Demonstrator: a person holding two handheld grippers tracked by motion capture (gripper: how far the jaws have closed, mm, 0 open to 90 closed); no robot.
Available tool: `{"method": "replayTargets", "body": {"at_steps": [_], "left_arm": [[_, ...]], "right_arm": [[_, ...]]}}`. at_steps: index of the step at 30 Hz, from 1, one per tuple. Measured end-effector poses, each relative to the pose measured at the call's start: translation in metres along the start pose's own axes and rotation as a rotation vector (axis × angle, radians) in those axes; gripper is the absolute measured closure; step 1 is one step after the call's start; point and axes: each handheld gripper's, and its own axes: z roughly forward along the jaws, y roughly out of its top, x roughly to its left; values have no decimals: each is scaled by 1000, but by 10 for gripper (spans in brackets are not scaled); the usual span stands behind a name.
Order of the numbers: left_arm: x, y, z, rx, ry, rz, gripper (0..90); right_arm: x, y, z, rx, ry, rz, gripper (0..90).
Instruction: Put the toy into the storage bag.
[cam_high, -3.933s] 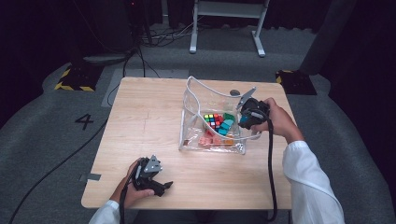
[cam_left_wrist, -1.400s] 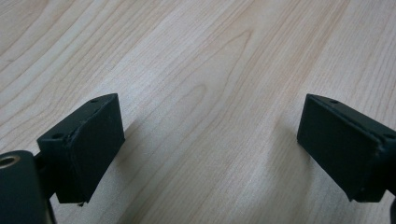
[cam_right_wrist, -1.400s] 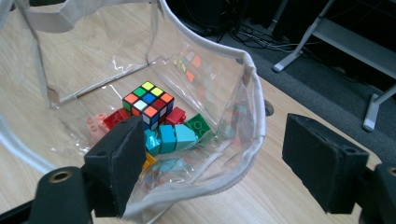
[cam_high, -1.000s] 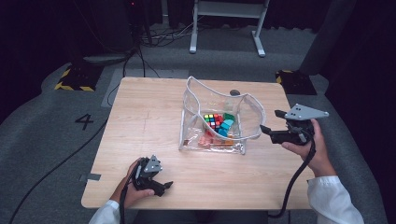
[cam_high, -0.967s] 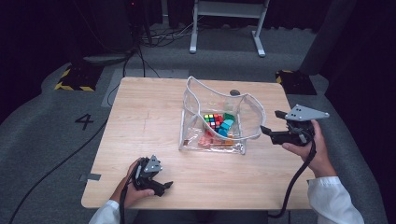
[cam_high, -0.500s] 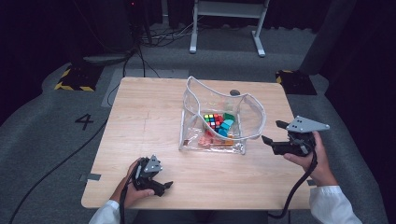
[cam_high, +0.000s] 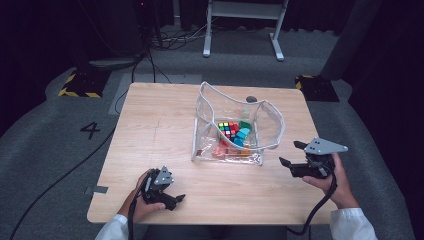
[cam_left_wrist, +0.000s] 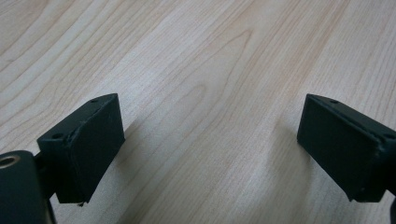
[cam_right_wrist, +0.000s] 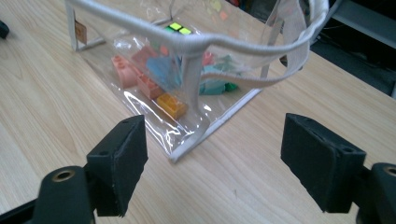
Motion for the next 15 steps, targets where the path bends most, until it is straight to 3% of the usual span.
{"method": "replayTargets", "body": {"at_steps": [15], "left_arm": [[0, 0, 0, 0, 0, 0, 75]], "right_arm": [[11, -33, 8, 68, -15, -26, 224]]}}
